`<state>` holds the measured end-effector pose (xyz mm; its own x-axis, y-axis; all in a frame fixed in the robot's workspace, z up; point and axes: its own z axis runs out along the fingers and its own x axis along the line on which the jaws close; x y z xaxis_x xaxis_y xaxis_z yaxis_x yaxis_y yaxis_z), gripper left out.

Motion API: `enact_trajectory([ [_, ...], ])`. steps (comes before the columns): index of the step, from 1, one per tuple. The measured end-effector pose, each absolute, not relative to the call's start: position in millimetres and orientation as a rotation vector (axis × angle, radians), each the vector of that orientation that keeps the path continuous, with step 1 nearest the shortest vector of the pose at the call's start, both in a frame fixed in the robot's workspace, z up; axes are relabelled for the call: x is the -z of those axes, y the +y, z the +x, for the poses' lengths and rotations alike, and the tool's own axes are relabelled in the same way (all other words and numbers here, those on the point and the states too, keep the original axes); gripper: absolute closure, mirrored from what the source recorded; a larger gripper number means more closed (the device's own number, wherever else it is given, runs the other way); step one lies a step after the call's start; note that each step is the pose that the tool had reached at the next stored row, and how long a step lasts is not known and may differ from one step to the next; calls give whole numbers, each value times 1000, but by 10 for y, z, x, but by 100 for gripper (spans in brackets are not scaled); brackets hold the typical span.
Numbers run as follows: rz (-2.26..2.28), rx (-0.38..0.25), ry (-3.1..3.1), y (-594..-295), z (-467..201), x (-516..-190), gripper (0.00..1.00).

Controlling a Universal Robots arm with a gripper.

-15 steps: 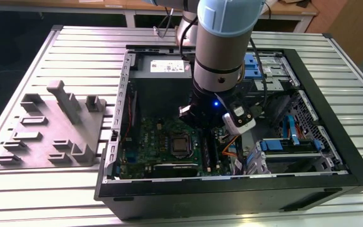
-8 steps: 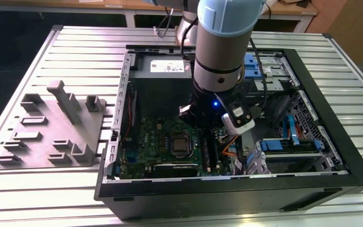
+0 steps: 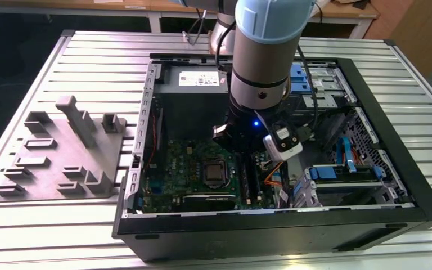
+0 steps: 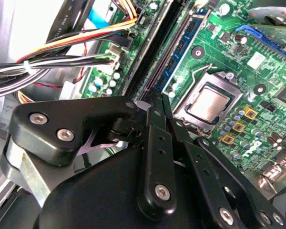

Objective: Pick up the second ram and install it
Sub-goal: 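Insert the second ram into the second slot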

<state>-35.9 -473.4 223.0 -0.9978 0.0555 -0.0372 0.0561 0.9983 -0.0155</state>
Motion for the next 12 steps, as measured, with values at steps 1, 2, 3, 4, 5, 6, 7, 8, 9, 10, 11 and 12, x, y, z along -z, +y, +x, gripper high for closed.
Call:
enact_trajectory([
  [1,88,26,3104,-4734,-359,-2230,88],
  [2,90,26,3103,-4734,-359,-2230,88],
  [3,93,26,3103,-4734,-358,-2230,88],
  [4,95,26,3103,-4734,-358,-2230,88],
  [5,96,26,3103,-4734,-358,-2229,88],
  [6,97,26,3103,-4734,-358,-2230,88],
  [7,99,26,3103,-4734,-358,-2230,88],
  [8,101,26,3103,-4734,-358,-2230,88],
  [9,102,26,3103,-4734,-358,-2230,88],
  [10,102,26,3103,-4734,-358,-2230,88],
  [11,103,26,3103,-4734,-358,-2229,88],
  [12,103,26,3103,-4733,-358,-2226,88],
])
